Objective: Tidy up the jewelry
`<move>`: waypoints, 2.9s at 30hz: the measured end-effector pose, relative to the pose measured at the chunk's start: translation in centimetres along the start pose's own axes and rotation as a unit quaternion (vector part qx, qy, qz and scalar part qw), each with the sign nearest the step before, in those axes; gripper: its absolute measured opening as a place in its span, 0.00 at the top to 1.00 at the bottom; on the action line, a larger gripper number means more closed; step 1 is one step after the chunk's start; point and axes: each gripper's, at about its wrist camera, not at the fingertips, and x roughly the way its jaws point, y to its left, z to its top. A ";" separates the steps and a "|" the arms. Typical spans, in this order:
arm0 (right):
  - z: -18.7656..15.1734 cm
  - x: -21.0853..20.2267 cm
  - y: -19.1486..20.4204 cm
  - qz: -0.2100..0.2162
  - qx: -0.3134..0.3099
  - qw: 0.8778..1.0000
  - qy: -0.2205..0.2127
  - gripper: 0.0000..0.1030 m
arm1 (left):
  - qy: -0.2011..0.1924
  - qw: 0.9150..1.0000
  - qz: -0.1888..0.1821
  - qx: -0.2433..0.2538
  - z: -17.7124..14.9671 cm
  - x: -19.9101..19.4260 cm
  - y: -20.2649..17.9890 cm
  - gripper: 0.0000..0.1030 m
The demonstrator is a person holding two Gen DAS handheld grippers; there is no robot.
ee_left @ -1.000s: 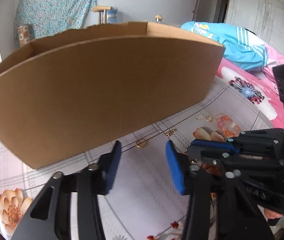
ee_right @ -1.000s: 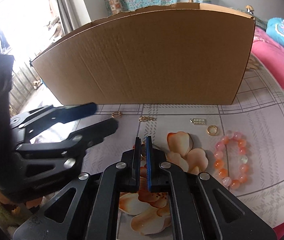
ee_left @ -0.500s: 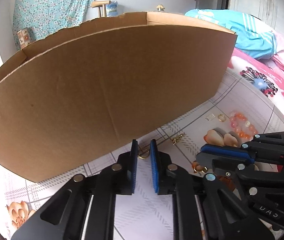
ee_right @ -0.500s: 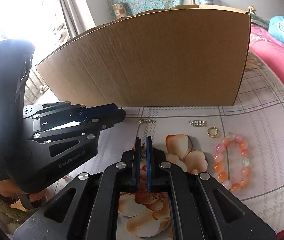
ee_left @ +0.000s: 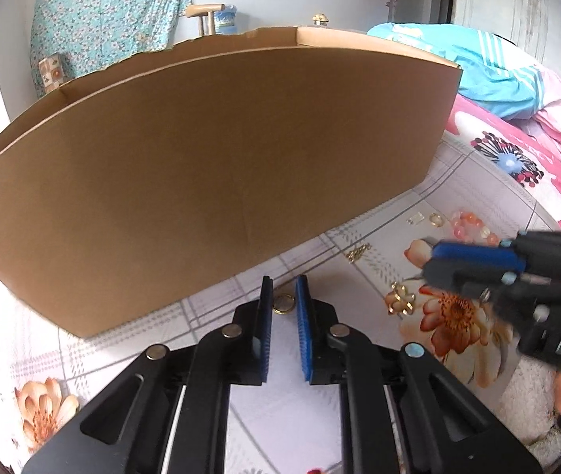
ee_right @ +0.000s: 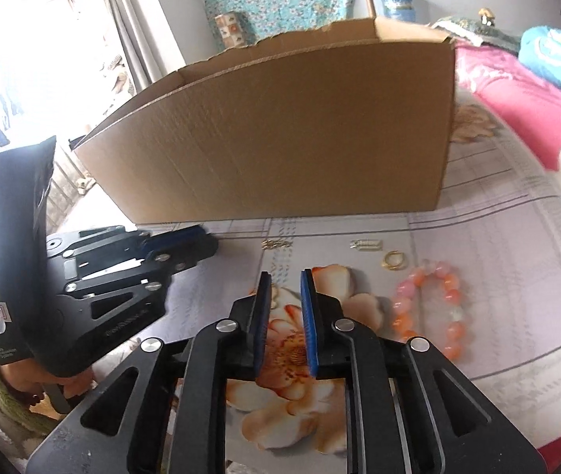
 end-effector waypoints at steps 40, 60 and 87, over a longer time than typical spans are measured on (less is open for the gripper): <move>2.1 1.8 -2.1 -0.110 -0.042 0.992 0.047 0.99 | -0.015 0.999 -0.029 -0.043 -1.4 -0.9 2.2 0.89; 3.4 2.7 -3.3 -0.109 -0.092 0.986 0.086 0.98 | -0.015 0.999 -0.027 -0.041 -1.4 -0.9 2.1 0.89; 1.8 2.3 -0.2 -0.080 -0.103 0.988 0.083 0.89 | -0.016 0.999 -0.025 -0.040 -1.3 -0.8 2.0 0.89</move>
